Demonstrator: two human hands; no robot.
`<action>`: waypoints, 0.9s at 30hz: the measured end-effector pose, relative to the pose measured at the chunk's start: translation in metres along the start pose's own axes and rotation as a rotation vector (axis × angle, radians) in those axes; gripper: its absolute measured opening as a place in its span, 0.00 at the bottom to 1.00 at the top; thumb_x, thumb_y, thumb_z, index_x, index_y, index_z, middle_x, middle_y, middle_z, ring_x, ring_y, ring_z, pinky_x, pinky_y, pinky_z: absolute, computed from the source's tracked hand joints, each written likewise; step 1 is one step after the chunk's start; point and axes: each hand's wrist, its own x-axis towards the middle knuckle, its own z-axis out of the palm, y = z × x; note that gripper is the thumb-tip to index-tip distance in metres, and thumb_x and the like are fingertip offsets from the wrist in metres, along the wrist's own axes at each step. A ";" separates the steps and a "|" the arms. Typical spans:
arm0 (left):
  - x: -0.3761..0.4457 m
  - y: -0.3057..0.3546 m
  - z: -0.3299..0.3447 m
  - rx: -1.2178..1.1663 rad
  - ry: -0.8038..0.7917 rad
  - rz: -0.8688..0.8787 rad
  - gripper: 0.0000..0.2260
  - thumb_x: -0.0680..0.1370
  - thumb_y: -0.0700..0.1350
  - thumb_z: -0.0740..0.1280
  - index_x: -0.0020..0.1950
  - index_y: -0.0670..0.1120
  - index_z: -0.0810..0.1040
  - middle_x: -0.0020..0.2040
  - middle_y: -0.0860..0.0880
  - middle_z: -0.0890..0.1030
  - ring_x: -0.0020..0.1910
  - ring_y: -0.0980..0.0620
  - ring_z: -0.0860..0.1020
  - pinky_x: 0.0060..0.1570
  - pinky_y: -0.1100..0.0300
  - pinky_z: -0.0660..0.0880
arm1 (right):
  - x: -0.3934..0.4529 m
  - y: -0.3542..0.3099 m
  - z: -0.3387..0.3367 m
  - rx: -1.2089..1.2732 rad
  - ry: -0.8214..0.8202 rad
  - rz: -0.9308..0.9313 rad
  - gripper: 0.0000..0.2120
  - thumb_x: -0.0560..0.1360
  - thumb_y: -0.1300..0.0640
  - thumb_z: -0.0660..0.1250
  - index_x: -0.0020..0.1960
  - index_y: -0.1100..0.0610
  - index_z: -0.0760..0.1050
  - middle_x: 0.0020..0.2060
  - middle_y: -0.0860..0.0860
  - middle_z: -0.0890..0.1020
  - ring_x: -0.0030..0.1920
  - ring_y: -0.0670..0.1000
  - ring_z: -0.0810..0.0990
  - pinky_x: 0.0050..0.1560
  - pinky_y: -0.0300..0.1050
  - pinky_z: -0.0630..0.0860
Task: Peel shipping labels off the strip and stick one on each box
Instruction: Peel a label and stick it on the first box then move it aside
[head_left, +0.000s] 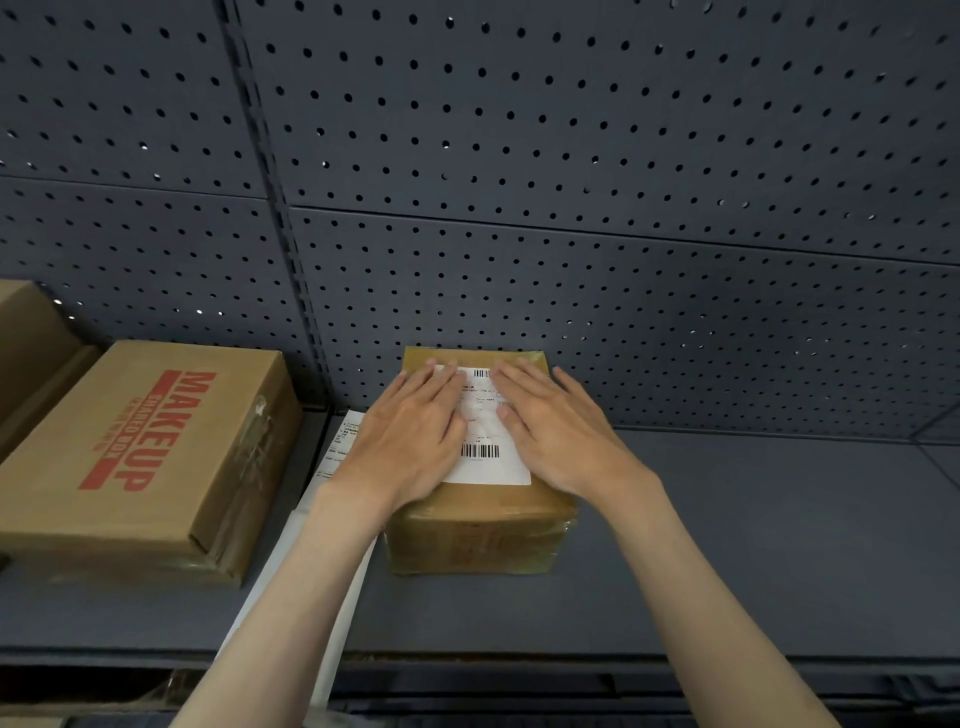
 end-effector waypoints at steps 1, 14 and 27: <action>0.004 0.001 0.001 -0.006 -0.026 0.018 0.26 0.85 0.51 0.45 0.83 0.46 0.50 0.83 0.49 0.51 0.82 0.53 0.47 0.79 0.57 0.41 | 0.004 -0.002 0.002 0.019 -0.011 -0.029 0.25 0.87 0.48 0.47 0.83 0.50 0.53 0.82 0.44 0.54 0.82 0.43 0.47 0.81 0.47 0.41; 0.004 -0.003 0.003 -0.015 -0.004 -0.037 0.26 0.86 0.55 0.45 0.83 0.48 0.52 0.83 0.52 0.51 0.82 0.54 0.44 0.79 0.55 0.38 | -0.012 -0.003 -0.001 0.003 0.045 0.048 0.26 0.86 0.46 0.48 0.82 0.53 0.57 0.82 0.46 0.58 0.82 0.45 0.48 0.82 0.50 0.42; -0.037 0.000 0.000 -0.079 -0.004 0.115 0.24 0.86 0.55 0.48 0.82 0.51 0.54 0.82 0.54 0.53 0.81 0.57 0.46 0.78 0.61 0.39 | -0.053 -0.016 0.005 0.107 0.008 -0.054 0.25 0.87 0.46 0.48 0.82 0.49 0.55 0.81 0.42 0.56 0.81 0.40 0.47 0.81 0.43 0.42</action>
